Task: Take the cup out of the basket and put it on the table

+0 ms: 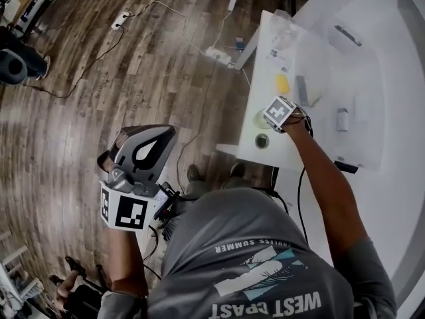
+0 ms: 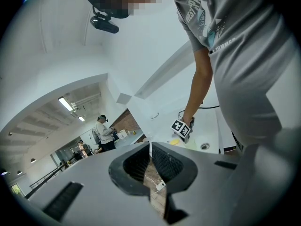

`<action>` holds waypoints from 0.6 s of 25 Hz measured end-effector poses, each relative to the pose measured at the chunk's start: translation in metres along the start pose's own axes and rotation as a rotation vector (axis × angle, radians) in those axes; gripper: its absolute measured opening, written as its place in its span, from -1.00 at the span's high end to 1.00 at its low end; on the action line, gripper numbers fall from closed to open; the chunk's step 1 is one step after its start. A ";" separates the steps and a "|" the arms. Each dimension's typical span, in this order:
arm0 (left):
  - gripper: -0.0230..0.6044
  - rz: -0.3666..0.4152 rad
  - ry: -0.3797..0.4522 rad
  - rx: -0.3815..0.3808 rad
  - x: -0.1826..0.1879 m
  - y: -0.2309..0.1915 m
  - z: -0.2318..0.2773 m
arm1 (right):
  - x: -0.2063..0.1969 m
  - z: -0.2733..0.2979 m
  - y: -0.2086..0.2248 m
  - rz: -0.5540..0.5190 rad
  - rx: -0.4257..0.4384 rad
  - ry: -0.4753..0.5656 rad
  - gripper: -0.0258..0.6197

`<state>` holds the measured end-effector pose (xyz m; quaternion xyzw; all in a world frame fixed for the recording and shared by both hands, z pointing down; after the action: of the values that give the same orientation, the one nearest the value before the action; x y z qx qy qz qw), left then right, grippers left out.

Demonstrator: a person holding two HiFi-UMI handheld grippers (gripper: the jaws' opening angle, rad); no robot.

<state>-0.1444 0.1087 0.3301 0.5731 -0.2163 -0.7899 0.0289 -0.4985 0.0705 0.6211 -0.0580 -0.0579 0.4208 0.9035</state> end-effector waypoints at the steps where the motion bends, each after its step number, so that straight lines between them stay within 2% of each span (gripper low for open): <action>1: 0.84 -0.002 0.007 0.002 0.001 0.000 0.000 | 0.000 0.001 -0.003 0.012 0.015 0.017 0.83; 3: 0.84 -0.003 0.009 -0.001 0.001 0.002 0.000 | 0.000 0.001 -0.007 0.022 0.023 0.035 0.81; 7: 0.84 -0.004 0.008 -0.018 0.000 0.005 0.001 | 0.005 -0.011 -0.012 0.054 0.043 0.086 0.62; 12: 0.84 0.002 0.018 -0.041 0.003 0.010 0.006 | 0.008 -0.029 -0.014 0.061 0.039 0.134 0.58; 15: 0.84 0.009 0.022 -0.051 0.005 0.011 0.011 | 0.011 -0.045 -0.009 0.057 0.002 0.181 0.57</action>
<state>-0.1583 0.1006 0.3326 0.5800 -0.1983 -0.7886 0.0493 -0.4779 0.0710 0.5786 -0.0965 0.0258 0.4393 0.8928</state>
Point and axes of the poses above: the fingertips, and each gripper's own axes: z forward along the fingers, y to its right, x out of its top, the point moved 2 cm from there along -z, backward along the fingers, and after that the axes turned 9 degrees about -z, right-handed, at the moved point
